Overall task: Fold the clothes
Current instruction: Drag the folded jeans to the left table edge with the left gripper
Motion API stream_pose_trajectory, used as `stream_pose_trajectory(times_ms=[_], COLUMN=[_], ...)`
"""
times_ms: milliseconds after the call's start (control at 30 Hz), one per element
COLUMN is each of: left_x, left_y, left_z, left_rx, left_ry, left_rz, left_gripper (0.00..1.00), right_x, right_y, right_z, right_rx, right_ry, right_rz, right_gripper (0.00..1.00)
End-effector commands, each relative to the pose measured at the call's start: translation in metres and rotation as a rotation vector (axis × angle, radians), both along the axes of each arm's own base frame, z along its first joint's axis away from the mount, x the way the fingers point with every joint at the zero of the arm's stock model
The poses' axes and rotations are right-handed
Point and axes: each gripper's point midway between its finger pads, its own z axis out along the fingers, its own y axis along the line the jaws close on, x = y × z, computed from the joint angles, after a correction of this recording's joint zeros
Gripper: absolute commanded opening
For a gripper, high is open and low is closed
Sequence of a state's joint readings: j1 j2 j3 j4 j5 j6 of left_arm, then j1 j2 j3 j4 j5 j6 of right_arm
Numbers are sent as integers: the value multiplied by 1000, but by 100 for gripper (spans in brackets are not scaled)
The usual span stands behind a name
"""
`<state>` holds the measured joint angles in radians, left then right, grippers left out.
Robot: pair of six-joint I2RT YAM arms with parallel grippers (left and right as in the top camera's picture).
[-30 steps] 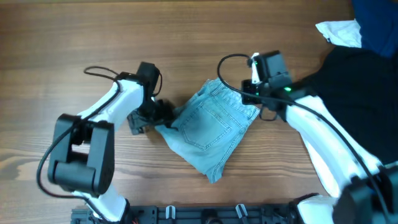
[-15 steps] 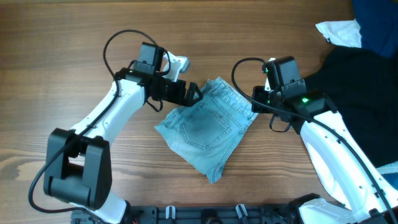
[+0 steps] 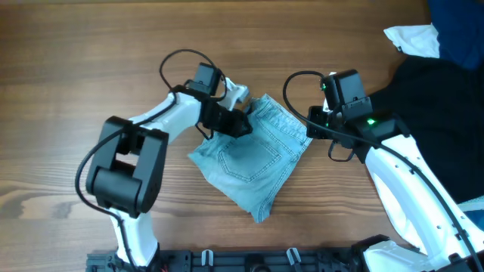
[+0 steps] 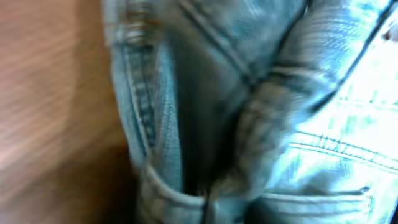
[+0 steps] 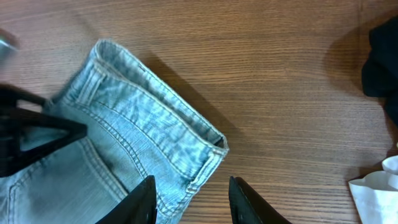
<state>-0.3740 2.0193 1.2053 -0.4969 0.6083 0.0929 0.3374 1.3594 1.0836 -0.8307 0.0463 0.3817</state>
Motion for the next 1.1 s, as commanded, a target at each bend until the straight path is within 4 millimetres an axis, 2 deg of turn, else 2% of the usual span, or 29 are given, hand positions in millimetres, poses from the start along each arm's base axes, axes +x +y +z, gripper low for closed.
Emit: stream_pose_trajectory(times_ms=[0, 33, 100, 200, 233, 267, 333, 400, 500, 567, 667, 767, 800, 833, 867, 900, 1000, 1067], left_x=[-30, -30, -17, 19, 35, 43, 63, 72, 73, 70, 71, 76, 81, 84, 84, 85, 91, 98], left_y=[-2, 4, 30, 95, 133, 155, 237, 312, 385, 417, 452, 466, 471, 478, 485, 490, 494, 485], left_z=[-22, -22, -22, -10, -2, 2, 14, 19, 27, 32, 41, 52, 59, 67, 75, 82, 116, 137], left_rx=[44, 56, 123, 173, 201, 222, 308, 349, 335, 333, 330, 330, 337, 361, 391, 409, 408, 373], left_ry=[104, 114, 137, 141, 118, 96, 14, -22, -80, -116, -184, -232, -256, -274, -280, -279, -268, -260], left_rz=[-39, -24, 97, 371, 494, 551, 762, 999, 1182, 1256, 1331, 1354, 1359, 1374, 1390, 1399, 1415, 1399], left_gripper=[4, 4, 4, 4, 4, 4, 4, 4, 4, 4, 4, 4, 10, 52, 88, 100, 100, 100], right_x=[3, 3, 3, 3, 2, 2, 0, -2, -5, -6, -6, -7, -7, -8, -9, -10, -11, -11], right_y=[-3, -3, -3, -3, -3, -3, -4, -5, -6, -6, -6, -6, -6, -7, -7, -7, -8, -7], right_z=[5, 5, 5, 5, 4, 4, 3, 2, 1, 0, 0, 0, 0, -1, -1, -2, -2, -2], right_rx=[-4, -4, -4, -6, -7, -8, -11, -14, -19, -20, -20, -21, -22, -23, -25, -26, -30, -28], right_ry=[-16, -16, -16, -14, -11, -8, -1, 10, 22, 25, 27, 29, 31, 36, 41, 44, 50, 46], right_rz=[-22, -22, -22, -20, -20, -20, -20, -20, -20, -20, -21, -21, -21, -21, -21, -21, -19, -19], right_gripper=[38, 38, 38, 38, 38, 38, 38, 38, 37, 37, 37, 37, 37, 37, 37, 37, 37, 37])
